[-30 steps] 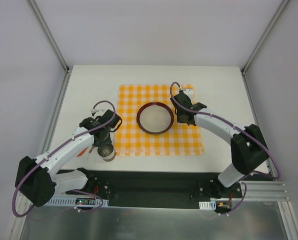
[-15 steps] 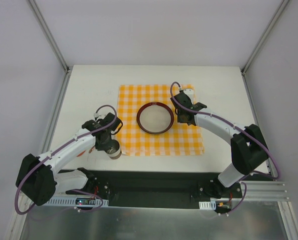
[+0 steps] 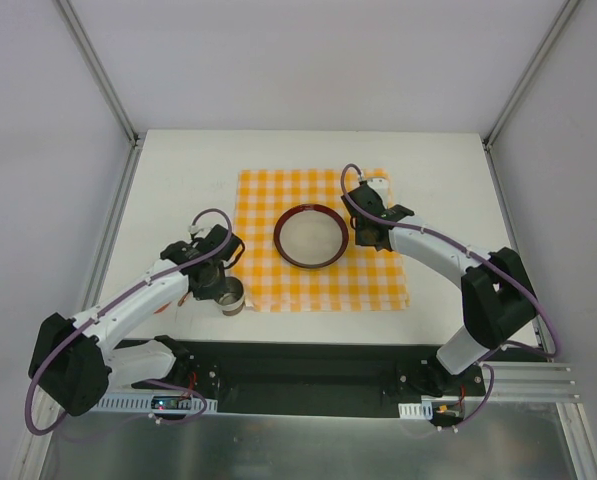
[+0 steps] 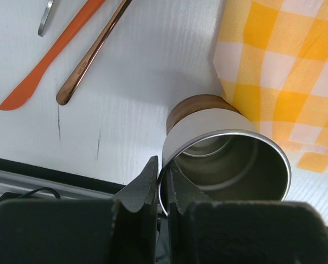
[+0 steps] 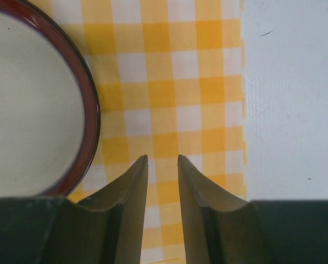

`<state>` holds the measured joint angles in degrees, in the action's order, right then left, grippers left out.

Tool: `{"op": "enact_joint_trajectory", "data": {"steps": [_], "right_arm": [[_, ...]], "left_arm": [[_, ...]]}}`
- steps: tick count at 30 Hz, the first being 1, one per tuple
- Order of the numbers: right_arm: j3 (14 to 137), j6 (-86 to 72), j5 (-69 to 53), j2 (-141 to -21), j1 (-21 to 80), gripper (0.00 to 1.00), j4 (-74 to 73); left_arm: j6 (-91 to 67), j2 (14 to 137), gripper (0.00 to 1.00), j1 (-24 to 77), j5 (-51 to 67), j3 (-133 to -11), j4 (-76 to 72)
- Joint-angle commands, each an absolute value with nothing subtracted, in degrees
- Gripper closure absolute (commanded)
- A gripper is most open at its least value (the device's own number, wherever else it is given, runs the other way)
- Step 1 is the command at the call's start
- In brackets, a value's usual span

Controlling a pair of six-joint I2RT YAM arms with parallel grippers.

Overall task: Set the dinner table for one person
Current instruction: Pick up the cup at the corner of the board.

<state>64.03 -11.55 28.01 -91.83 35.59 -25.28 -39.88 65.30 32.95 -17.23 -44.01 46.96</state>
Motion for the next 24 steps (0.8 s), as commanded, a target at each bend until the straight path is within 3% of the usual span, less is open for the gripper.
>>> {"op": "enact_joint_trajectory", "data": {"steps": [1, 14, 24], "right_arm": [[65.7, -12.5, 26.9, -93.3, 35.3, 0.69, -24.8], [66.7, -12.7, 26.6, -93.0, 35.4, 0.7, -25.8], [67.0, -12.1, 28.3, -92.5, 35.4, 0.7, -27.1]], "left_arm": [[-39.3, 61.8, 1.0, 33.0, -17.0, -45.7, 49.4], [-39.0, 54.8, 1.0, 33.0, -20.6, -54.9, 56.6], [-37.4, 63.3, 1.0, 33.6, -20.7, -58.4, 53.5]]}}
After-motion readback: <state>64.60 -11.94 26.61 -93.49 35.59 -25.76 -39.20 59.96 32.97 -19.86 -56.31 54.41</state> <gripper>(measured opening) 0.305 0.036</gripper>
